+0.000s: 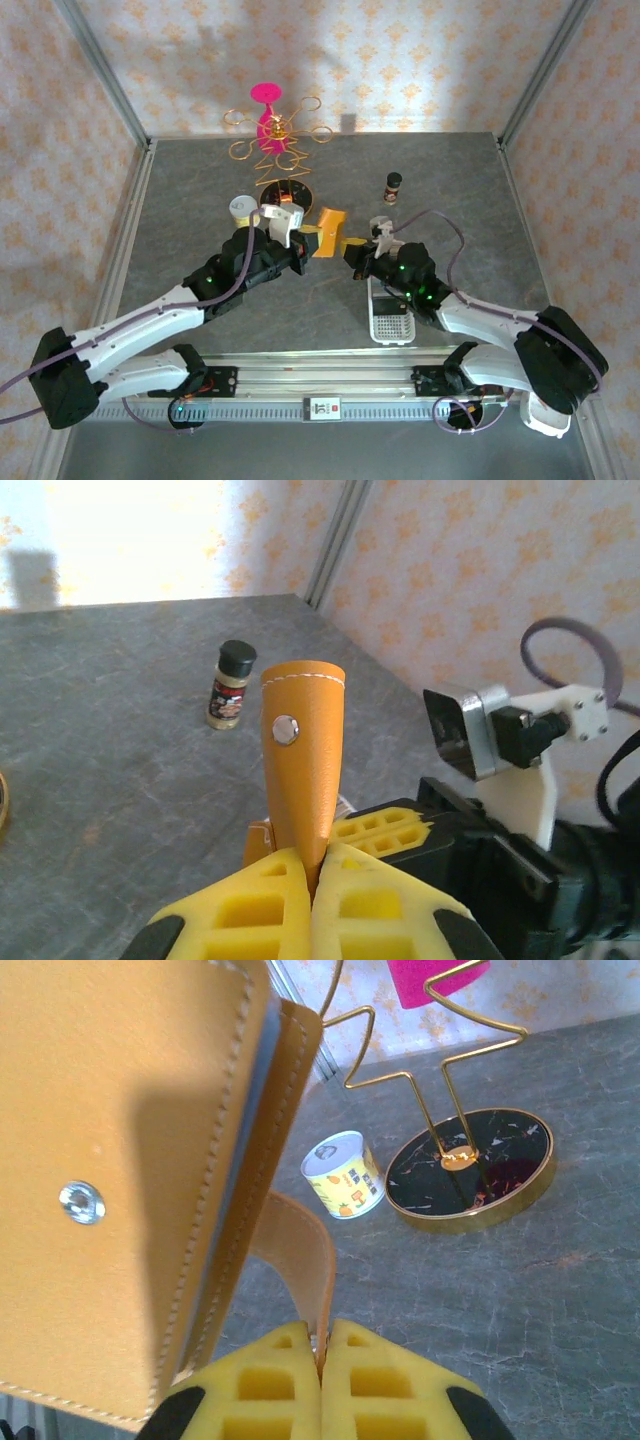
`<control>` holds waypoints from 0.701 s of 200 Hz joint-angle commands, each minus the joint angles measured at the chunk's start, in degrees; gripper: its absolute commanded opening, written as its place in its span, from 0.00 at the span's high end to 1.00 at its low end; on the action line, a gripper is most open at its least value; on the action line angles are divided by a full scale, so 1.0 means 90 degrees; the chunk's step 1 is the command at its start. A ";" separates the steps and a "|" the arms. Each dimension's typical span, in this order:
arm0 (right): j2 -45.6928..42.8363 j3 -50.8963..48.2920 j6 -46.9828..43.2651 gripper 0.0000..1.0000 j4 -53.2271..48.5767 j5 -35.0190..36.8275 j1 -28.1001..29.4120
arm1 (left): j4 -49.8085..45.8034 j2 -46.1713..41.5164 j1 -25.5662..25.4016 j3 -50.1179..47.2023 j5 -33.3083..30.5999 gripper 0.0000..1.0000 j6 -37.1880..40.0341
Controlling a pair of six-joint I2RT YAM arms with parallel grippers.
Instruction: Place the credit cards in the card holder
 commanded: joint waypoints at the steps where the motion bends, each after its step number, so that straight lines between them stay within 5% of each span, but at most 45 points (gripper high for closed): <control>1: -0.0215 -0.0028 -0.0271 1.00 -0.0350 -0.0205 0.0186 | -0.0012 -0.0450 -0.0021 -0.0225 -0.0197 1.00 -0.1176; 58: -0.0151 -0.0044 -0.0443 1.00 -0.0877 -0.0418 0.0481 | 0.1761 -0.0524 -0.0018 -0.2066 -0.0279 1.00 -0.2950; 100: 0.0082 0.0090 -0.0543 1.00 -0.1380 0.0200 0.0481 | 0.2485 0.0293 -0.0016 -0.2545 -0.0333 1.00 -0.3305; 140: 0.0669 0.0312 -0.0655 1.00 -0.1617 -0.0060 0.0481 | 0.2989 0.1119 -0.0022 -0.2658 -0.0333 1.00 -0.3594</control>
